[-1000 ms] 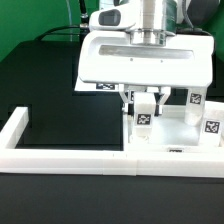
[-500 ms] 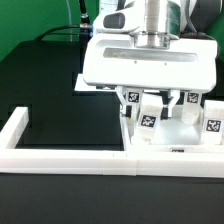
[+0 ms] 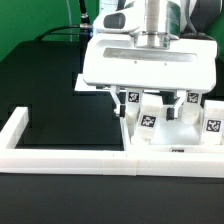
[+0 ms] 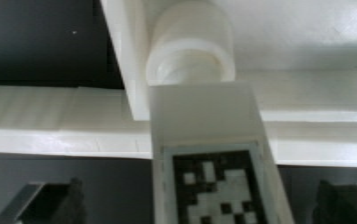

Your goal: Assemble square table

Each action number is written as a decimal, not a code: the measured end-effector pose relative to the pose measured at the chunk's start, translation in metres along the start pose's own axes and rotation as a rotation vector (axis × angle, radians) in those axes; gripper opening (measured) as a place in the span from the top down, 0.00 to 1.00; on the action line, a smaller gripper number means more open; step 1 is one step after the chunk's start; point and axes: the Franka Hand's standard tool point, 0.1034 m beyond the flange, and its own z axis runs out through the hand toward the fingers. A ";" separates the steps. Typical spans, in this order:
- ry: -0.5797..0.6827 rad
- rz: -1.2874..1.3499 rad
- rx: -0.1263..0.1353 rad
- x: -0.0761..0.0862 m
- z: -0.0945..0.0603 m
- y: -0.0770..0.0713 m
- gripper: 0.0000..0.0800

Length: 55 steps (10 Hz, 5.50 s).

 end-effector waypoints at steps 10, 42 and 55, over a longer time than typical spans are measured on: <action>-0.425 0.081 0.062 0.004 -0.006 0.005 0.19; -0.523 0.604 0.018 0.008 0.006 0.008 0.19; -0.575 0.875 -0.062 0.017 -0.004 0.017 0.64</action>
Offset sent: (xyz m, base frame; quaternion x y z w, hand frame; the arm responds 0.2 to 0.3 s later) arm -0.0076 -0.0042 0.0177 0.0416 -0.1367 0.0999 0.9847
